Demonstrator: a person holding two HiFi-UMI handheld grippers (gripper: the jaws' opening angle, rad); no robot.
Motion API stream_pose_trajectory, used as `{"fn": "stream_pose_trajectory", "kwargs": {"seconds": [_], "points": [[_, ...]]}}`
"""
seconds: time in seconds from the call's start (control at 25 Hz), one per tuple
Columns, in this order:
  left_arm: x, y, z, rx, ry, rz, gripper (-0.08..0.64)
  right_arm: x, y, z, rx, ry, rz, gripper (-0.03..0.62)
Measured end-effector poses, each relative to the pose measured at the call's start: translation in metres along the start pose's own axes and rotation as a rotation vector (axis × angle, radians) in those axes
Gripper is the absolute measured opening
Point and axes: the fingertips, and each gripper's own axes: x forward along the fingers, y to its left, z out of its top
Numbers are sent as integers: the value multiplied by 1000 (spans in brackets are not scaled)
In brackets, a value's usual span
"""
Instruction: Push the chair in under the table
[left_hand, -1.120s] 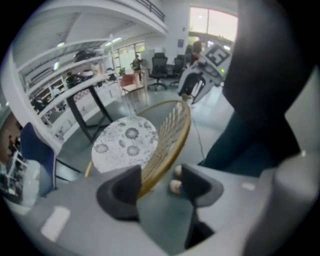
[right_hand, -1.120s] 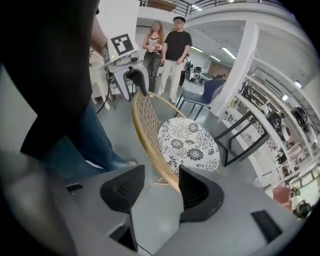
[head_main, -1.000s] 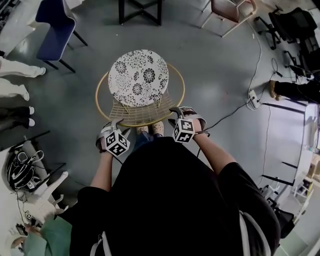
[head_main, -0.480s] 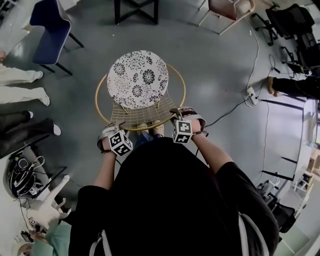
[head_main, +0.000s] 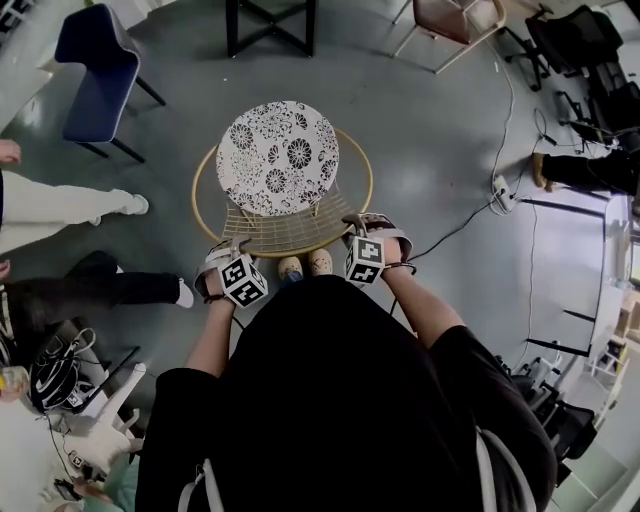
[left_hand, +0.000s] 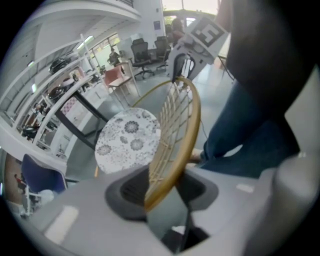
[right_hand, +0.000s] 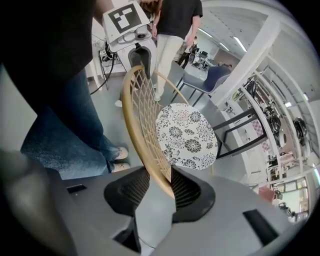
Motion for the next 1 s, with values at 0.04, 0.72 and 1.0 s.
{"fn": "stream_pose_trajectory", "kwargs": {"seconds": [0.04, 0.72, 1.0], "points": [[0, 6, -1, 2, -1, 4, 166, 2, -3, 3, 10, -1, -3, 129], [17, 105, 26, -8, -19, 43, 179, 22, -94, 8, 75, 10, -42, 129], [27, 162, 50, -24, 9, 58, 184, 32, -152, 5, 71, 11, -26, 129]]}}
